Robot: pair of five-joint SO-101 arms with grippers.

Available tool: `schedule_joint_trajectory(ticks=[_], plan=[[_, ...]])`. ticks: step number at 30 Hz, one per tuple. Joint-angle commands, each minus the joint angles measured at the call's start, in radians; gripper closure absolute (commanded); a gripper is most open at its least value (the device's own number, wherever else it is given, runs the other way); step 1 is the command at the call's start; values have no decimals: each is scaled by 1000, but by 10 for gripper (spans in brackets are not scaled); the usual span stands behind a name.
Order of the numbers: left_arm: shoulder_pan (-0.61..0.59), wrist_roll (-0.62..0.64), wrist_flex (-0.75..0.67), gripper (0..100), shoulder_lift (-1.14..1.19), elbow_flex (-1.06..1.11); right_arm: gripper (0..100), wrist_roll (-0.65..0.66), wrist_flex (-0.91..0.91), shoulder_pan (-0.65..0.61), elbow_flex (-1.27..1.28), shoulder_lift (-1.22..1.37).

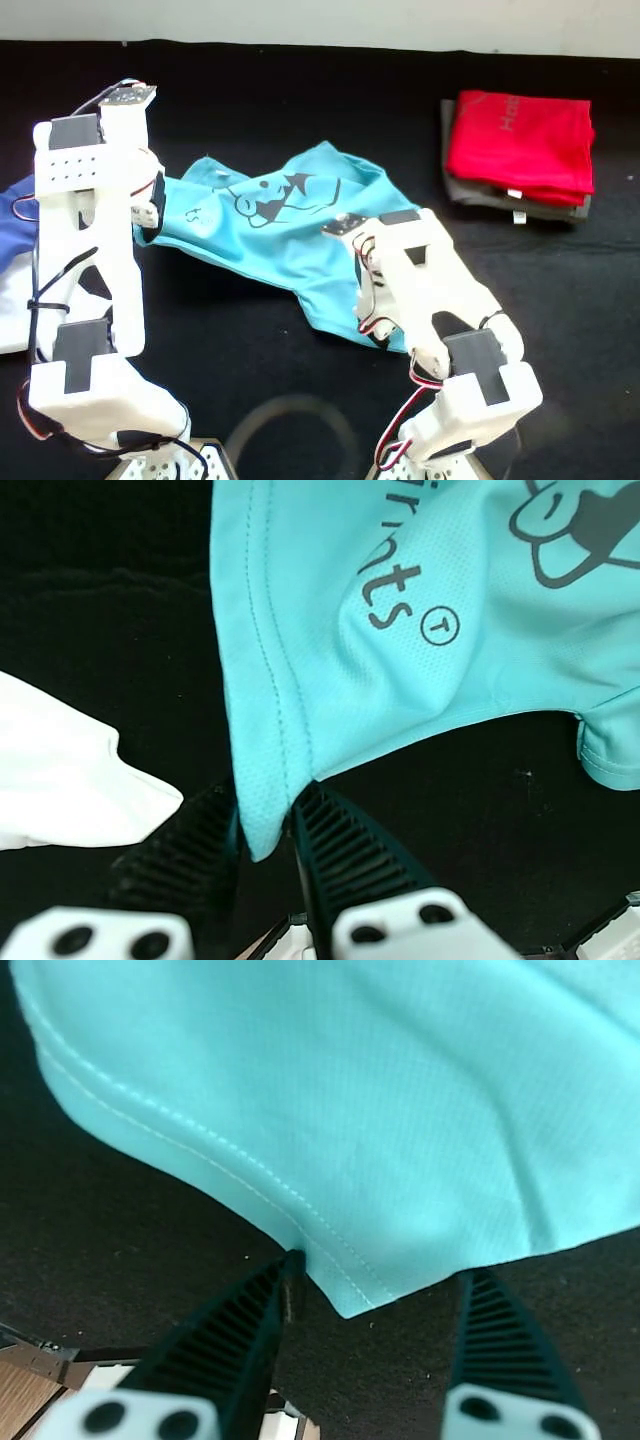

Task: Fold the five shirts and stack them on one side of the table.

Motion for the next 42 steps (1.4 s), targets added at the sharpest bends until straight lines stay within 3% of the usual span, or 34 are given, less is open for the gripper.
schedule_joint_trajectory(ticks=[1, 10, 17, 21, 33, 42], plan=[[18, 5, -12, 989, -47, -5, 712, 3, -10, -12, -39, -2], [21, 5, -12, 989, -47, -5, 721, 5, -196, -7, -7, 5], [13, 3, -5, 989, -47, -5, 937, 9, -219, -5, 58, 7], [15, 3, -5, 989, -47, -5, 993, 5, -211, 2, 71, -4], [16, 3, -5, 989, -47, -5, 991, 3, 77, 156, -300, -5], [21, 8, -3, 990, -56, -7, 991, 3, 248, 163, -568, -90]])
